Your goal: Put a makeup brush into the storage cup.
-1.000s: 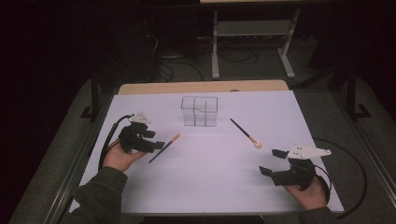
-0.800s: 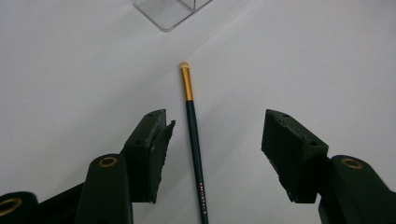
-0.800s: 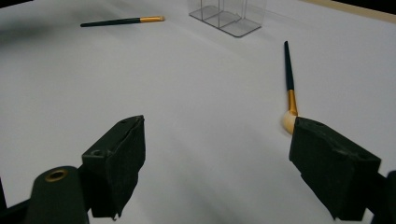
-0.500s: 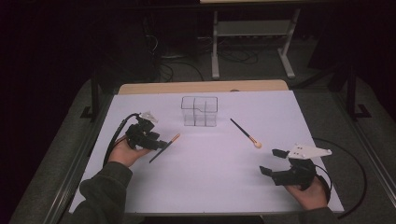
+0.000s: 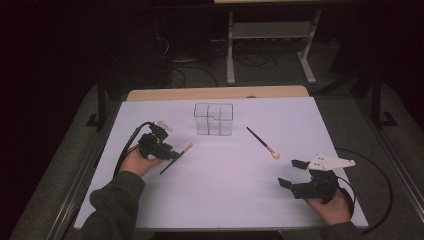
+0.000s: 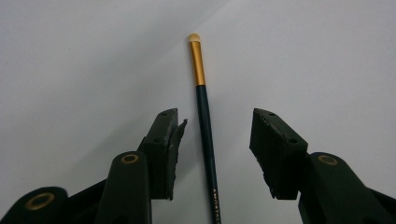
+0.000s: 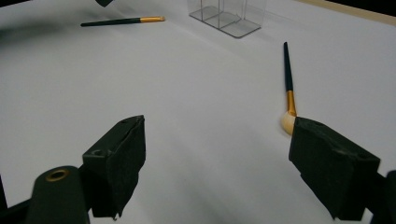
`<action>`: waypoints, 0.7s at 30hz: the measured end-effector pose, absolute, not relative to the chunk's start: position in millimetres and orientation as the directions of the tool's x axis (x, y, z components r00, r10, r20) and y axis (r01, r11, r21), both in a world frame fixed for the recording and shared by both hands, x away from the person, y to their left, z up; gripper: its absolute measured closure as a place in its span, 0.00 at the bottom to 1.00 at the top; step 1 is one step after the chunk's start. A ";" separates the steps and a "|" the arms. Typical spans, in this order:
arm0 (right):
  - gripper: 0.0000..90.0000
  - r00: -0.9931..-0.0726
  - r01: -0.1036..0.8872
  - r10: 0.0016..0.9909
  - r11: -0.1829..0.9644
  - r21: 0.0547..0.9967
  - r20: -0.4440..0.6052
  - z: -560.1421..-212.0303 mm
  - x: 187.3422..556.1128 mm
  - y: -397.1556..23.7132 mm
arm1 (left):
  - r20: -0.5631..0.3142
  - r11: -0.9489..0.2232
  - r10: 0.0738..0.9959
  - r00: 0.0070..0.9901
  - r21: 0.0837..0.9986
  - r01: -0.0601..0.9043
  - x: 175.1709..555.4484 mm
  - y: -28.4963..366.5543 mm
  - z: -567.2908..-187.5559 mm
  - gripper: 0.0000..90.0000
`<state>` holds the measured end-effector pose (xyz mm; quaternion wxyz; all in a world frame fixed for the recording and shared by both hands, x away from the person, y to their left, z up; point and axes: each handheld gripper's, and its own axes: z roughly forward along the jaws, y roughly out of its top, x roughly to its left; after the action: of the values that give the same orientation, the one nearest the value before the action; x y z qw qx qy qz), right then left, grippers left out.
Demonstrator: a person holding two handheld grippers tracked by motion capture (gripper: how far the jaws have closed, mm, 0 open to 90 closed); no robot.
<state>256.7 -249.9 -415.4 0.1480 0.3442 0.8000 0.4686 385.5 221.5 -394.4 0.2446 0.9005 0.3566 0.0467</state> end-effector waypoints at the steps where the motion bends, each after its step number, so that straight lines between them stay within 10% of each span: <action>1: 0.20 -0.719 0.412 0.690 0.324 0.852 0.085 -415.2 256.6 -249.9 | -0.087 -0.631 0.663 0.744 0.470 0.617 386.4 221.1 -394.9 0.59; 21: 0.20 -0.720 0.410 0.689 0.325 0.852 0.084 -415.0 256.3 -251.2 | -0.075 -0.650 0.676 0.733 0.408 0.641 397.0 205.5 -406.9 0.71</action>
<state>256.3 -251.2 -415.0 0.1486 0.3433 0.8001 0.4689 397.0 205.5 -406.9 0.2081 0.9074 0.3626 0.0420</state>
